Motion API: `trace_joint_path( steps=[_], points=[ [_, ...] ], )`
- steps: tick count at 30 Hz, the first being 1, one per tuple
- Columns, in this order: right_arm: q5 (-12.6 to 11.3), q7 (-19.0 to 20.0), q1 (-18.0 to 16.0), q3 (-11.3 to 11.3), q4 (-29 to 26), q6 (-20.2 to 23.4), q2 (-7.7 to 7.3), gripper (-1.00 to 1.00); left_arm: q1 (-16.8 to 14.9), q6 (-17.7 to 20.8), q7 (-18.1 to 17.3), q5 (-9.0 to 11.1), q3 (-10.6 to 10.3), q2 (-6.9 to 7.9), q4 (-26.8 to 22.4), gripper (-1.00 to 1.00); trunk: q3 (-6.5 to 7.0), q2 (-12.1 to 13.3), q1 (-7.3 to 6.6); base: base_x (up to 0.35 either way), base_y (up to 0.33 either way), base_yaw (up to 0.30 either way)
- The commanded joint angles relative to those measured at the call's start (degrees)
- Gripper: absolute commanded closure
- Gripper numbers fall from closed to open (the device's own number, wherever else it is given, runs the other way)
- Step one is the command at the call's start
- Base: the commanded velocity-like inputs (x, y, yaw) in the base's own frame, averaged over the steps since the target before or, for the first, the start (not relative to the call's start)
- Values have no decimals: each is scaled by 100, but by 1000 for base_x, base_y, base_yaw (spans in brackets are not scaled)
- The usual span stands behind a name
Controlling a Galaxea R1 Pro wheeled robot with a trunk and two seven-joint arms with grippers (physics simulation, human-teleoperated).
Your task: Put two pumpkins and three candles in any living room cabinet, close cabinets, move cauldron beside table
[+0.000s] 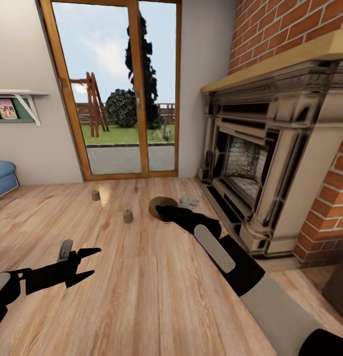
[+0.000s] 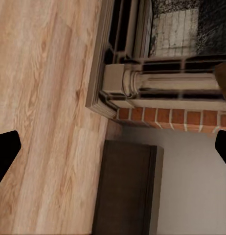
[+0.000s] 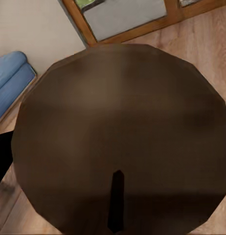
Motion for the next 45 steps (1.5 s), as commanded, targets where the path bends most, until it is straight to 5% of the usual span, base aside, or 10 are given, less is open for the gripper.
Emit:
trace_joint_path(
  steps=[1, 5, 11, 20, 24, 29, 35, 45],
  points=[
    [-161, -56, 1, 7, -173, 37, -91, 100, -3, 16, 57, -3, 25, -1, -1, -100, -7, -2, 3, 335, 0, 0],
    [-378, -59, 36, 13, -591, 141, -298, 100, -3, 15, 40, -205, 210, -1, 2, -100, -7, -2, 3, 335, 0, 0],
    [-440, -61, 48, 11, -687, 167, -342, 100, -19, 9, 92, -316, 313, 0, 1, -100, -7, -2, 3, 335, 0, 0],
    [-462, -61, 51, 8, -621, 146, -341, 100, -330, 13, 125, -1494, 453, 393, -157, -100, -7, -2, 3, 335, 0, 0],
    [-461, -61, 53, 8, -605, 130, -344, 100, -397, 7, 151, -1810, 331, 336, -556, -100, -7, -2, 3, 336, 0, 0],
    [-461, -63, 54, 8, -585, 106, -339, 100, -407, -17, 171, -2455, -204, 196, -634, -100, -7, -2, 3, 336, 0, 0],
    [-461, -62, 52, 16, -567, 82, -336, 100, -408, -20, 174, -2936, -242, 179, -639, -100, -7, -2, 3, 336, 3, 0],
    [-452, -54, 56, 30, -248, -122, -302, 100, -408, -13, 139, -3130, -162, 228, -639, -100, -7, -2, 3, 263, 211, 0]
  ],
)
